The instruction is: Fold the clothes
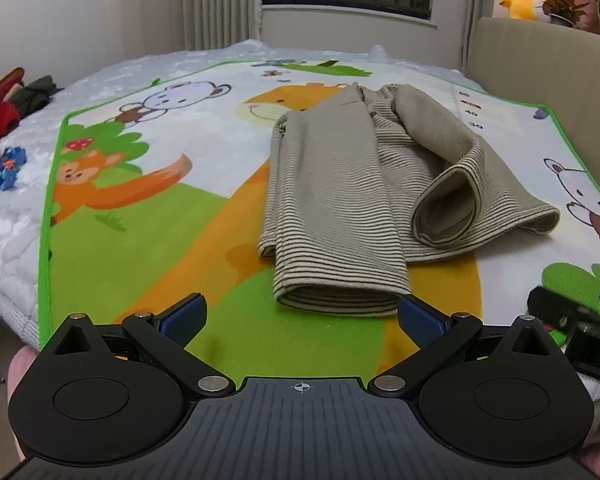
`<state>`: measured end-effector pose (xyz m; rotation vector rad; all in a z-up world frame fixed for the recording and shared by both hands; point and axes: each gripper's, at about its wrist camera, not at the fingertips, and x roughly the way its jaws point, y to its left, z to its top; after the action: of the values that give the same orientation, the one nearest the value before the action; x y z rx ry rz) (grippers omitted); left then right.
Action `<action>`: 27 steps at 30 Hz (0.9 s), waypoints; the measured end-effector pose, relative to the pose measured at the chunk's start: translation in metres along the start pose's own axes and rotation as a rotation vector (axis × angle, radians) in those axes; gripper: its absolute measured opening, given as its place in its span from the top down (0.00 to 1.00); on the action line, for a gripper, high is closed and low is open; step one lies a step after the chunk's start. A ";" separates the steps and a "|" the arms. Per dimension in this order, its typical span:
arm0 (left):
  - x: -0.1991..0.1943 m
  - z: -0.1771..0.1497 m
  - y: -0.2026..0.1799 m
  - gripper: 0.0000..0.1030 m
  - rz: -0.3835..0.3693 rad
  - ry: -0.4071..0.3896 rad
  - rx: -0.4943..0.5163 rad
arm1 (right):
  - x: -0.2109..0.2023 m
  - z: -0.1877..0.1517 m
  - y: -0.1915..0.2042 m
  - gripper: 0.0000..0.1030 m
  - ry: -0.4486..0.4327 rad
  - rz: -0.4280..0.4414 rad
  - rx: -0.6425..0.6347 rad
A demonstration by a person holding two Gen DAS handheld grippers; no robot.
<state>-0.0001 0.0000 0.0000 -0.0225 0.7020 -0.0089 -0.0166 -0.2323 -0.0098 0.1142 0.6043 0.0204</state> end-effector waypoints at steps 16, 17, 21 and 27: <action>0.000 -0.004 0.003 0.00 -0.017 0.045 -0.015 | 0.000 -0.008 0.013 0.00 -0.020 -0.003 -0.052; 0.001 -0.004 0.003 0.00 -0.017 0.047 -0.015 | 0.001 -0.008 0.013 0.00 -0.019 0.000 -0.054; 0.000 -0.005 0.003 0.00 -0.021 0.049 -0.013 | 0.001 -0.008 0.011 0.00 -0.014 -0.002 -0.045; -0.003 -0.006 0.001 0.00 -0.019 0.040 -0.002 | 0.003 -0.005 0.008 0.00 -0.003 -0.002 -0.038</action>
<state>-0.0063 0.0009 -0.0024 -0.0311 0.7416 -0.0274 -0.0172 -0.2240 -0.0146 0.0769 0.6012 0.0296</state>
